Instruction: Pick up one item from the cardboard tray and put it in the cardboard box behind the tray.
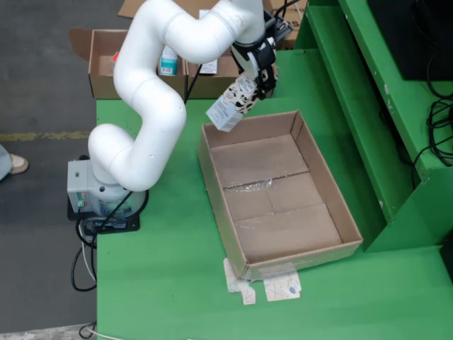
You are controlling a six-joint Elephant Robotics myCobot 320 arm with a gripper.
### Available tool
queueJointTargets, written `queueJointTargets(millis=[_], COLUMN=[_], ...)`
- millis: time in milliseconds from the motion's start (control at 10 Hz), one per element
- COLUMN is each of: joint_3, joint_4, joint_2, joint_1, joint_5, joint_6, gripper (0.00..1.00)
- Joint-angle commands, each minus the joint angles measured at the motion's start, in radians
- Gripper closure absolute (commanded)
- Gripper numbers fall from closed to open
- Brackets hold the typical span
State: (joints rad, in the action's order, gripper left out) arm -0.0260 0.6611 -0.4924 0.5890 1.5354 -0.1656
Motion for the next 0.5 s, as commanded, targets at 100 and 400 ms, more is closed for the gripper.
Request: queueJointTargets(millis=[100, 400], joint_3=[0.026, 0.026], joint_4=[0.026, 0.0], joint_2=[0.05, 0.043], joint_1=[0.094, 0.166], joint_5=[-0.015, -0.035], joint_6=[-0.017, -0.027], gripper=[1.0, 1.0])
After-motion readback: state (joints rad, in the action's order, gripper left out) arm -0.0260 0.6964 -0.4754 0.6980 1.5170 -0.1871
